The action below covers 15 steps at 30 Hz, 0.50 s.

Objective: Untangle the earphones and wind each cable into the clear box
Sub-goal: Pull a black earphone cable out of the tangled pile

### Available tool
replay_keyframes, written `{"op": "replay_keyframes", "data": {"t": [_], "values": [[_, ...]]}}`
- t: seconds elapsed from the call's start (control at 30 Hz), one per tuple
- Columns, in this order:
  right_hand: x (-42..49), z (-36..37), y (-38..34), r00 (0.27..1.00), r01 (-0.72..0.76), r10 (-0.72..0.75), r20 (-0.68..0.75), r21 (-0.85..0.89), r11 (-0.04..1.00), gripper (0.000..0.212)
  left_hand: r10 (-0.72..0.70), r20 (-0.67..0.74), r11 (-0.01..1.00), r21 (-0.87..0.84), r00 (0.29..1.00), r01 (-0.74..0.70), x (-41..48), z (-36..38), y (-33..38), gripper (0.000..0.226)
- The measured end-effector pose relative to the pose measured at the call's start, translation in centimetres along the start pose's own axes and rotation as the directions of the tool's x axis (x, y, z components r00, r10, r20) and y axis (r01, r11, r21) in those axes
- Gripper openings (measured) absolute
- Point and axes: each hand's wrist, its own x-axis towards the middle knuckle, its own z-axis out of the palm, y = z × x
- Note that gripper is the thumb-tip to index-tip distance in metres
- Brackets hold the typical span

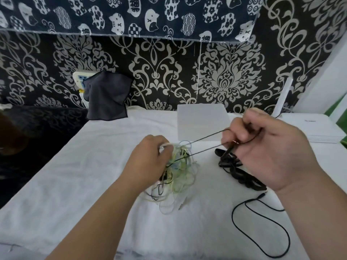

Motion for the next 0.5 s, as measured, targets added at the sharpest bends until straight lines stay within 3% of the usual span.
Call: {"op": "replay_keyframes", "data": {"t": [0.07, 0.13, 0.2, 0.23, 0.3, 0.33, 0.43, 0.5], "values": [[0.2, -0.5, -0.6, 0.999, 0.03, -0.028, -0.03, 0.066, 0.997, 0.028, -0.188, -0.102, 0.96, -0.232, 0.977, 0.16, 0.3, -0.8, 0.5, 0.027], [0.4, -1.1, -1.1, 0.999, 0.038, -0.036, -0.03, 0.054, 0.998, 0.027, -0.394, -0.145, 0.828, -0.484, 0.907, 0.282, 0.5, -1.5, 0.8, 0.022], [0.5, -1.7, -1.1, 0.996, 0.031, -0.04, -0.083, -0.102, 0.994, 0.028, -0.524, -0.101, 0.666, -0.667, 0.846, 0.334, 0.6, -1.9, 1.2, 0.019], [0.7, -2.1, -0.7, 0.989, 0.012, -0.049, -0.137, -0.26, 0.966, 0.029, -0.562, -0.048, 0.573, -0.743, 0.826, 0.346, 0.6, -1.9, 1.6, 0.019], [0.6, -2.6, 0.2, 0.983, -0.077, -0.054, -0.176, -0.661, 0.746, 0.02, -0.579, 0.067, 0.439, -0.814, 0.812, 0.38, 0.2, -1.8, 2.4, 0.022], [0.4, -2.6, 0.7, 0.987, -0.124, -0.006, -0.158, -0.795, 0.593, 0.018, -0.568, 0.104, 0.434, -0.805, 0.816, 0.405, 0.0, -1.6, 2.8, 0.023], [-0.1, -2.2, 1.6, 0.963, -0.165, 0.247, -0.11, -0.963, 0.213, 0.039, -0.537, 0.164, 0.449, -0.775, 0.828, 0.445, -0.3, -1.1, 3.1, 0.021], [-0.3, -1.8, 2.1, 0.955, -0.109, 0.285, -0.084, -0.991, 0.073, 0.021, -0.522, 0.167, 0.447, -0.781, 0.836, 0.435, -0.2, -1.0, 2.8, 0.02]]}}
